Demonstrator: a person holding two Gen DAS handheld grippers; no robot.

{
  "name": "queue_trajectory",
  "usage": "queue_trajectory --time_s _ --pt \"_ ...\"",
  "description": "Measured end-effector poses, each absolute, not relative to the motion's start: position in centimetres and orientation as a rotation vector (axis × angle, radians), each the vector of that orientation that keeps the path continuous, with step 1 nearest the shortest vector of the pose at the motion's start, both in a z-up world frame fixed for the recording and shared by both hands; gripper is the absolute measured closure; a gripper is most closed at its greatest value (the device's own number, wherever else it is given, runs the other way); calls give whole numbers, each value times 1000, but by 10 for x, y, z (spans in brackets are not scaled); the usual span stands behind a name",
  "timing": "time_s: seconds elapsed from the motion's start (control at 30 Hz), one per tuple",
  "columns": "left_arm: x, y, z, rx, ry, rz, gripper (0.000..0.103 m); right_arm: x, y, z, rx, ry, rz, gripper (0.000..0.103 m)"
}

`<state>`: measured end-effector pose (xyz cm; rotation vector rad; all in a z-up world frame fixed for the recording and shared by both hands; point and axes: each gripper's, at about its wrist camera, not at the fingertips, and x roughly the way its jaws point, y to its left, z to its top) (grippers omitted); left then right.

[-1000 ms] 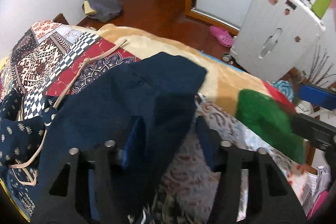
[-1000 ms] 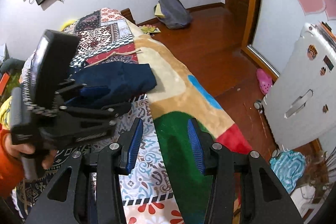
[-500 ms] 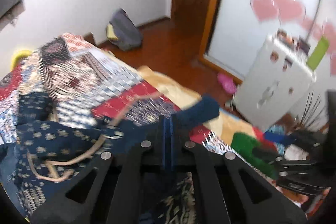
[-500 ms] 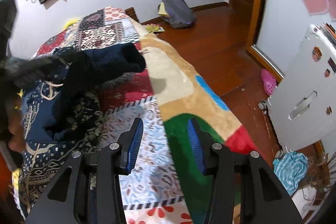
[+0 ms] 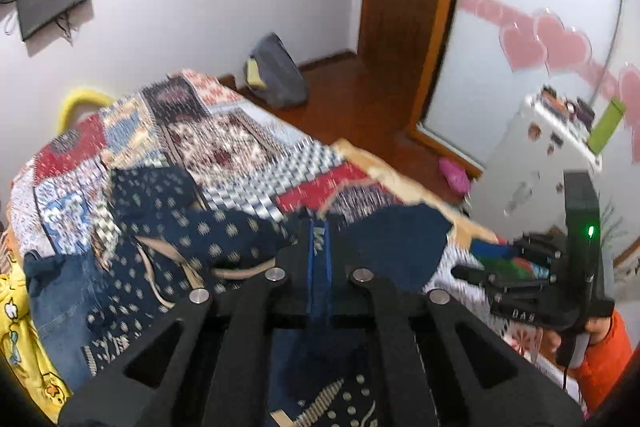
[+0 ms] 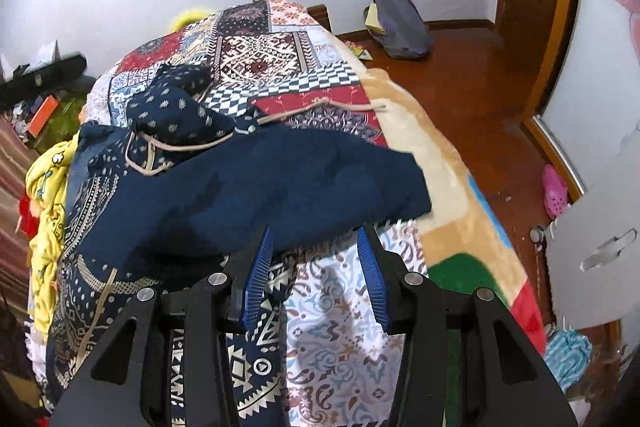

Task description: Fold large clothes

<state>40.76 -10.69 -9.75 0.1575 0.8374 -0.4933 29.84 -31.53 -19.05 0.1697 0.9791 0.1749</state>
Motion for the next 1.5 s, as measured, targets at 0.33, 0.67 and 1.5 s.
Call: queue_trajectory --time_s 0.33,0.67,1.5 --pt "399 -190 -168 254 982 -651 58 278 -361 -187 168 989 20 62" --pt "411 -275 -247 433 1109 -672 58 271 -382 -199 189 1014 -12 62" --pt "398 -66 -86 62 701 -432 100 314 -306 -184 160 985 198 62"
